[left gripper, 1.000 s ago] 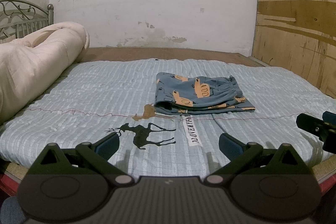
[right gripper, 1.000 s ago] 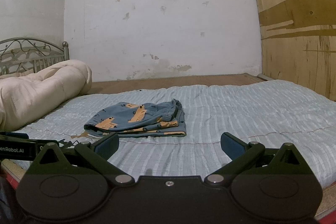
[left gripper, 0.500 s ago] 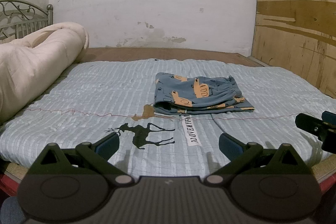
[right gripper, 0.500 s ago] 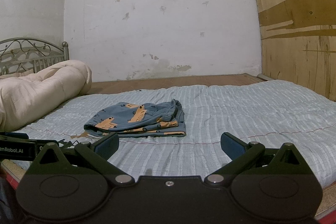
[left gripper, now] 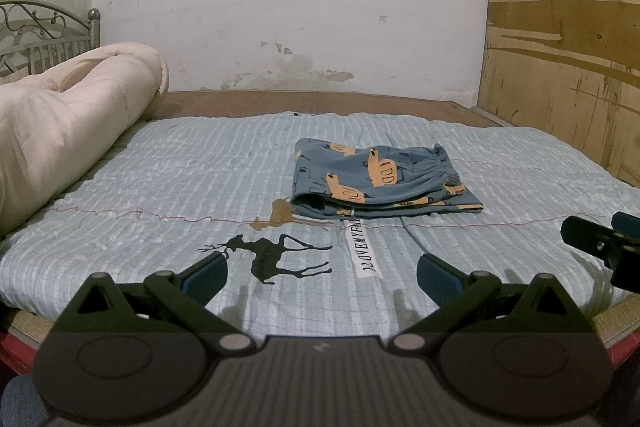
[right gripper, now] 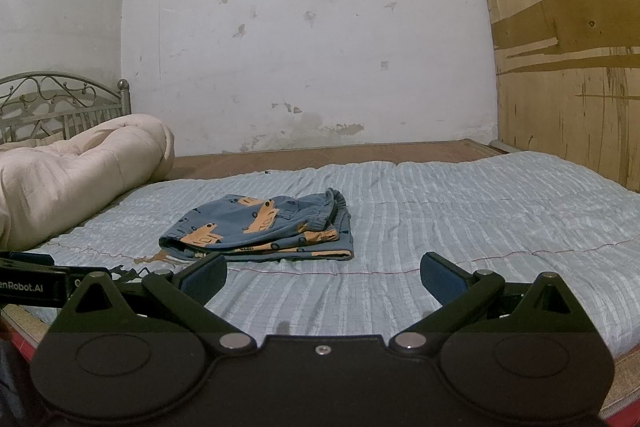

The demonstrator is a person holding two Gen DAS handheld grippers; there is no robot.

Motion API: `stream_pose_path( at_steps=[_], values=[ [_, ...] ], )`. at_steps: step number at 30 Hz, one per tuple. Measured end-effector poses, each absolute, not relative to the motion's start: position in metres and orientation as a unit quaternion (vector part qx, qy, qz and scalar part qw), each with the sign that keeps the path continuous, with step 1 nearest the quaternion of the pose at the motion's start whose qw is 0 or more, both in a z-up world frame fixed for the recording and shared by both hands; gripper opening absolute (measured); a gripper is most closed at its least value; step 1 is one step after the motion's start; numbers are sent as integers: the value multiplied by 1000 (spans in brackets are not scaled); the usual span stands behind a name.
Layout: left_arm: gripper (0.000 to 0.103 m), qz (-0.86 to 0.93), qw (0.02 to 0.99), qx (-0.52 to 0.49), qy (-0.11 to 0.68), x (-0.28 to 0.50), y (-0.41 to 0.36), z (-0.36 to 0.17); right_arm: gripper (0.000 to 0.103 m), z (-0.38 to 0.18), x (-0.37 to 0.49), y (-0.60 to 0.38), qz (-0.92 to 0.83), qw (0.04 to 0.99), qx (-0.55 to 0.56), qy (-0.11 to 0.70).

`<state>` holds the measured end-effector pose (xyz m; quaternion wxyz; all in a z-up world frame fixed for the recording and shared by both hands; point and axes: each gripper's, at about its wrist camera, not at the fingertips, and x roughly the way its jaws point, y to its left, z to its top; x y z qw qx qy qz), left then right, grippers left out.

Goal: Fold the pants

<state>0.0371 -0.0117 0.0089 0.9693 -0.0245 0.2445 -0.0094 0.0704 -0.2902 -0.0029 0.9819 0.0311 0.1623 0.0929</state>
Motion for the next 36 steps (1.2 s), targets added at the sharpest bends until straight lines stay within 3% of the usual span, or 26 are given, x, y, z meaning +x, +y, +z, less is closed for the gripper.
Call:
stream_pose_path(
  at_steps=[36],
  values=[
    [102, -14, 974, -32, 225, 31, -15, 18, 102, -7, 70, -289, 92, 981, 31, 166]
  ],
)
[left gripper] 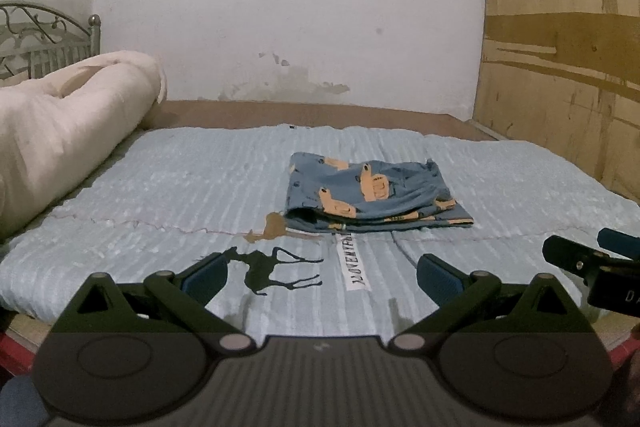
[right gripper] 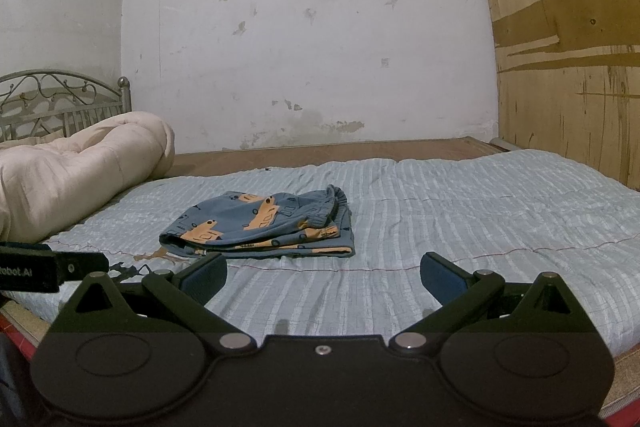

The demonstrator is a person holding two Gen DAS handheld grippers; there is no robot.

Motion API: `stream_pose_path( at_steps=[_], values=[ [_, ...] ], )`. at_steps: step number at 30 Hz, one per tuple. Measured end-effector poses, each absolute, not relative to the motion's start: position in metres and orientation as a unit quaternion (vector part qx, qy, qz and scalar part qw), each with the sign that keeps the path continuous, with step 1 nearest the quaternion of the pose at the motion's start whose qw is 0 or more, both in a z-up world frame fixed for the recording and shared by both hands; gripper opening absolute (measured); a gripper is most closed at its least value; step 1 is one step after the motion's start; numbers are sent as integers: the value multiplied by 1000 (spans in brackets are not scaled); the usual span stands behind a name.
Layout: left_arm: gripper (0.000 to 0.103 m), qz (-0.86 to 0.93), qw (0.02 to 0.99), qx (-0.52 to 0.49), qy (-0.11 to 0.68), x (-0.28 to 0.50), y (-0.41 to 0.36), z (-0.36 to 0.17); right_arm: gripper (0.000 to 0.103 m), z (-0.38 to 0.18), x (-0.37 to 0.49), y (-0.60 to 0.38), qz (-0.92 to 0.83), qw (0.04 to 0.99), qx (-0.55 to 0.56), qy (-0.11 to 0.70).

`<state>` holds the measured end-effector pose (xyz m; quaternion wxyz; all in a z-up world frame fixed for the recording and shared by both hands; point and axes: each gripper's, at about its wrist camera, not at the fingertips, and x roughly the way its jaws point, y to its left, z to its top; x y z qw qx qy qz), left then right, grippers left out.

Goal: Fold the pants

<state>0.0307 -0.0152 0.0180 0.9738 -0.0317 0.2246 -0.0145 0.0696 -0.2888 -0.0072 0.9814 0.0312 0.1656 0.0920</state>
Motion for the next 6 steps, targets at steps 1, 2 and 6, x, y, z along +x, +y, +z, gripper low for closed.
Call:
stream_pose_path(
  at_steps=[1, 2, 6],
  values=[
    [102, -14, 974, -33, 224, 30, -15, 18, 102, -7, 70, -288, 92, 981, 31, 166],
    [102, -14, 974, -34, 224, 30, -14, 19, 102, -7, 70, -288, 92, 981, 31, 166],
    [102, -13, 974, -37, 223, 29, -12, 19, 102, -7, 70, -288, 92, 981, 31, 166]
  ],
)
